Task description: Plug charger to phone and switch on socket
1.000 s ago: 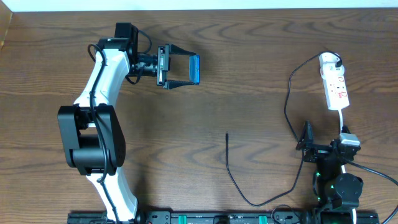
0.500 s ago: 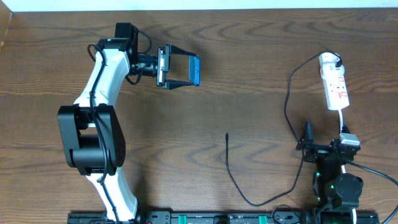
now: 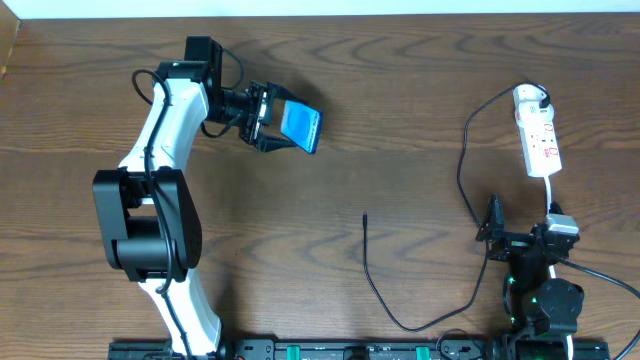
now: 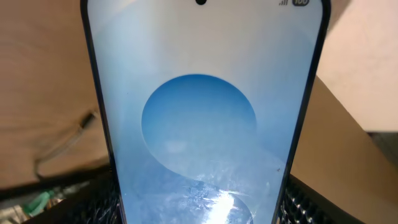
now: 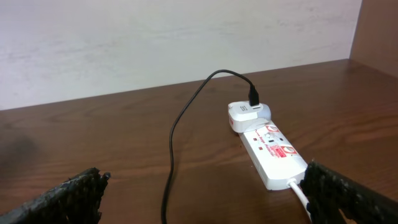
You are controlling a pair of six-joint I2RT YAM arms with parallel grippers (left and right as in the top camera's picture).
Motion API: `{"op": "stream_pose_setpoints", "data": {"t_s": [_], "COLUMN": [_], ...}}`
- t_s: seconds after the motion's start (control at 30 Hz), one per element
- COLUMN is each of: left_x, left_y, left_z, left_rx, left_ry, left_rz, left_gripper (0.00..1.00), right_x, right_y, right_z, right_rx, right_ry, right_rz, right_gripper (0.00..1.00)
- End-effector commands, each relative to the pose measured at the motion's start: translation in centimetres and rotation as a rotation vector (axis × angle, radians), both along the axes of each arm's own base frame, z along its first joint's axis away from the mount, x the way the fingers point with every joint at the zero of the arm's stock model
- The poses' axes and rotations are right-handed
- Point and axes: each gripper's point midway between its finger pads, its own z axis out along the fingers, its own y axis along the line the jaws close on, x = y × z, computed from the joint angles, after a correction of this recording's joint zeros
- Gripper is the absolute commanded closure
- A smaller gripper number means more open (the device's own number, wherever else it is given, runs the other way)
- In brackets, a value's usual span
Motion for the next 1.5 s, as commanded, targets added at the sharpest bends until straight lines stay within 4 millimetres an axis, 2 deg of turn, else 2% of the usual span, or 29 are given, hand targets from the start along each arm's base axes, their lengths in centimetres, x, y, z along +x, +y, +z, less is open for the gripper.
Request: {"op": "stream_pose_setpoints", "data": {"t_s": [0.0, 0.33, 0.57, 0.73, 1.0, 1.13, 1.27, 1.4, 1.47], "left_x": [0.0, 0.2, 0.2, 0.2, 0.2, 0.2, 0.2, 0.2, 0.2], "left_y": [1.1, 1.4, 1.4, 1.4, 1.4, 1.4, 1.4, 1.4, 1.4], "left_z": [-0.5, -0.7, -0.7, -0.7, -0.7, -0.7, -0.7, -0.7, -0.7], "left_rx": [0.112, 0.139, 0.138, 0.139, 0.139, 0.139, 0.139, 0.139, 0.139], "left_ry": [-0.072, -0.124, -0.124, -0.125, -0.125, -0.125, -0.125, -0.125, -0.124], "left_rz": [-0.017, -0.046, -0.046, -0.046, -0.046, -0.046, -0.046, -0.046, -0.046], "left_gripper": [0.93, 0.93, 0.93, 0.93, 0.93, 0.93, 0.93, 0.93, 0.93], "right_x": [0.0, 0.0, 0.0, -0.4, -0.8, 0.4, 2.1, 4.9, 6.5], "right_y": [0.1, 0.0, 0.0, -0.7, -1.5, -1.3, -0.7, 0.4, 1.7], "right_z": [0.0, 0.2, 2.8, 6.0, 8.3, 9.3, 11.2, 13.0, 13.8], "right_rx": [-0.007, -0.008, -0.011, -0.045, -0.102, -0.104, -0.125, -0.127, -0.124], "right_ry": [-0.001, -0.007, -0.113, -0.241, -0.268, -0.204, -0.160, -0.105, -0.083], "right_rz": [0.000, -0.001, -0.006, -0.048, -0.096, -0.085, -0.040, 0.029, 0.109], "right_gripper": [0.01, 0.01, 0.01, 0.01, 0.01, 0.01, 0.01, 0.01, 0.01]}}
